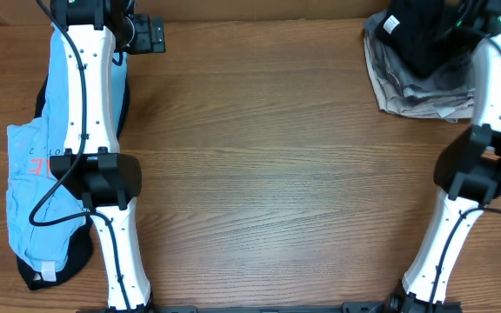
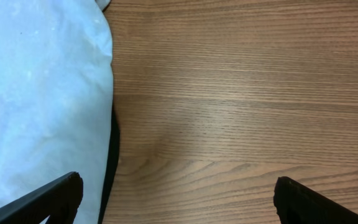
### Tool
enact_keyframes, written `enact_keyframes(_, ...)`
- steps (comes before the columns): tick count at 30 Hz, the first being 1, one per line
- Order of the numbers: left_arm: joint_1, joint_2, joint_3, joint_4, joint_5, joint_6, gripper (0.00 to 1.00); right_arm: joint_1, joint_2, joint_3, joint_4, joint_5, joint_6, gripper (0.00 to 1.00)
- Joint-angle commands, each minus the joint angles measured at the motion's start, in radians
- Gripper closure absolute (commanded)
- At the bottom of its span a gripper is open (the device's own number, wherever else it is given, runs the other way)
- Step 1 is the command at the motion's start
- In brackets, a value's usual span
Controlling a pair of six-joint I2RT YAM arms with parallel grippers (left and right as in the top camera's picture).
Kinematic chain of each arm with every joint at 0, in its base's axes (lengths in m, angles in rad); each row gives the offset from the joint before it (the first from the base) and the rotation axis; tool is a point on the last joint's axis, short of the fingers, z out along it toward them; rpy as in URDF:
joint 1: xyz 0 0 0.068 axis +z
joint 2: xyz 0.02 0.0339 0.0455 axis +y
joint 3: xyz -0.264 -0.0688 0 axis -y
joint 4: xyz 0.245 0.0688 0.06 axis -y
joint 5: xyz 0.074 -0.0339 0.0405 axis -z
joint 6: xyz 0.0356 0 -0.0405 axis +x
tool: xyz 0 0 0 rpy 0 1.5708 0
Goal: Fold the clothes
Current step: 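Place the black bundle on top of the grey clothes stack with the right gripper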
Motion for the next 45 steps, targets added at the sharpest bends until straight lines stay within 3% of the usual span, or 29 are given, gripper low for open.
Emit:
enact_keyframes(1, -0.008, 0.026, 0.005, 0.003, 0.012, -0.011, 0.00, 0.008, 0.103, -0.093, -0.004, -0.031, 0.018, 0.45)
enact_keyframes(10, -0.008, 0.044, 0.000, 0.005, 0.012, -0.010, 0.00, -0.033, 0.141, -0.212, 0.017, -0.052, 0.095, 0.32)
enact_keyframes(16, -0.008, 0.044, 0.000, 0.008, 0.012, -0.010, 0.00, -0.050, 0.081, -0.109, -0.044, -0.134, 0.092, 0.15)
enact_keyframes(21, -0.008, 0.044, 0.000, 0.007, 0.012, -0.010, 0.00, -0.045, -0.019, 0.031, -0.042, -0.144, 0.079, 0.14)
enact_keyframes(37, -0.008, 0.044, 0.000, 0.012, 0.013, -0.011, 0.00, 0.041, 0.020, 0.089, 0.234, -0.117, 0.080, 0.51)
enact_keyframes(45, -0.008, 0.044, 0.000, 0.012, 0.013, -0.011, 0.00, 0.084, 0.167, 0.089, 0.295, -0.067, 0.080, 0.59)
